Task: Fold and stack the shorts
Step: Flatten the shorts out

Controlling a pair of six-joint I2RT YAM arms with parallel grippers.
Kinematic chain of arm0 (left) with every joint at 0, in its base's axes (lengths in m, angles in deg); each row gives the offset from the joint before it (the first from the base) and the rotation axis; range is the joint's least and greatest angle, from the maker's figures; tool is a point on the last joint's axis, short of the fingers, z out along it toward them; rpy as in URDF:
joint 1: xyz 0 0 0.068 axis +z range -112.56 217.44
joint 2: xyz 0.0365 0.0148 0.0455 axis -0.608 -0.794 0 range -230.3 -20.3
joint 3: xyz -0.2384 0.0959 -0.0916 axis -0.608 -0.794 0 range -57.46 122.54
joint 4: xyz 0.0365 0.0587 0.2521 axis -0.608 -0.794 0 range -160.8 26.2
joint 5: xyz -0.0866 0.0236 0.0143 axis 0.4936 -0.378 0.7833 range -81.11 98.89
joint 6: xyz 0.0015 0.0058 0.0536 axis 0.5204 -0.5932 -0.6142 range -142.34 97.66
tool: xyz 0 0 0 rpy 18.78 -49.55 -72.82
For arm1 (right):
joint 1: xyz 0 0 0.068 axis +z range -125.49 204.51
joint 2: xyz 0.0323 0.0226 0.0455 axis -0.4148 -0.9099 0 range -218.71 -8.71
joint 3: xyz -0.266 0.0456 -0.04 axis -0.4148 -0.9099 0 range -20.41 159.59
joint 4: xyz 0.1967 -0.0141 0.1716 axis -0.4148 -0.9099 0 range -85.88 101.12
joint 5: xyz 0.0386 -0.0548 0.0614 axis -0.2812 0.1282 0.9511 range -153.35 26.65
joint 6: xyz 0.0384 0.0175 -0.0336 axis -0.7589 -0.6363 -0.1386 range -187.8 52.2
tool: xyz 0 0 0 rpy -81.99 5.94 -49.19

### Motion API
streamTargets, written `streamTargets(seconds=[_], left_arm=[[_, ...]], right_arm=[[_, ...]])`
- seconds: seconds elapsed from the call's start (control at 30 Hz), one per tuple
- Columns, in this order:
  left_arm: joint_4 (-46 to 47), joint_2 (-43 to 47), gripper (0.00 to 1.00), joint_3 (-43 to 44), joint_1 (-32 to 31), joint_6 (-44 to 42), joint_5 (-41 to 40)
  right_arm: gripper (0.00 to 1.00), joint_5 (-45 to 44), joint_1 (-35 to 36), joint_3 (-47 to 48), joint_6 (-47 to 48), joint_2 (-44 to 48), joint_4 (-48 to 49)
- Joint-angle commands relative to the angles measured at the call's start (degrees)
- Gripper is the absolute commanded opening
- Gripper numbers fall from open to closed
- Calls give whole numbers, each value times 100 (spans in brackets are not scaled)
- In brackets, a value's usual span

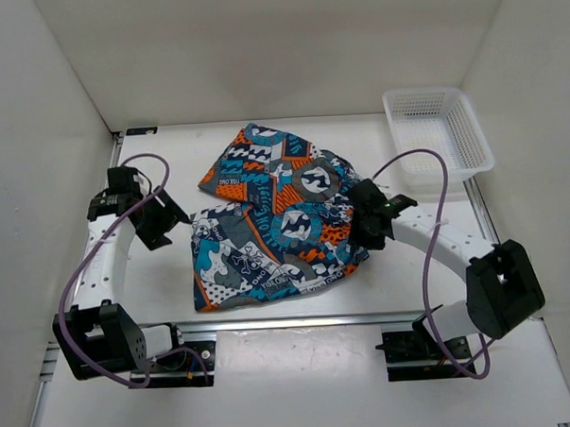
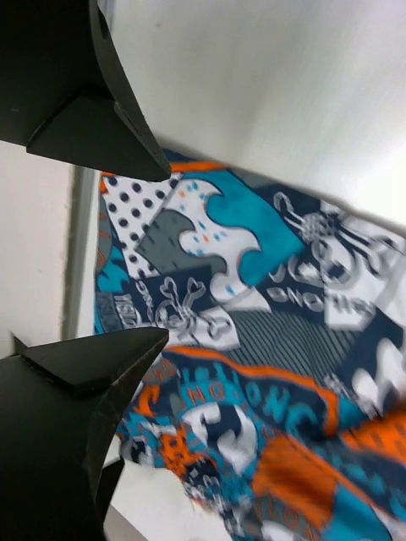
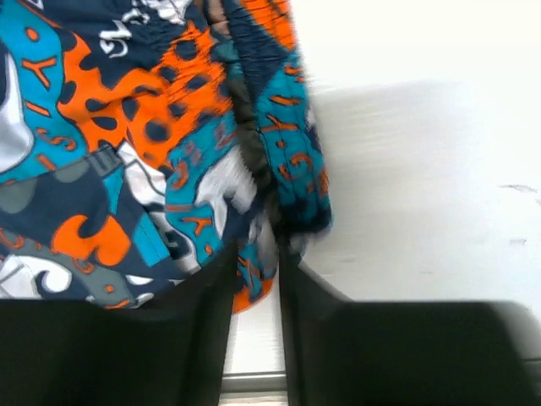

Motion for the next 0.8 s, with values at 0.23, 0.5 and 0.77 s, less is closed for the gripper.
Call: streamTargets(seconds=[0.23,0.5,0.77], left_arm=[[-136,1069,87,-2392,-415,639,538],[722,538,84,-2843,-1032,1510,267],[971,-783,61,-2246,-1208,1457,-252]], right_arm=[[82,727,-843,-868,-257,1475,-235],[77,2581,-1247,-1693,-1012,1731,749],[70,2812,-1493,-2188,-1374,1425,1629]])
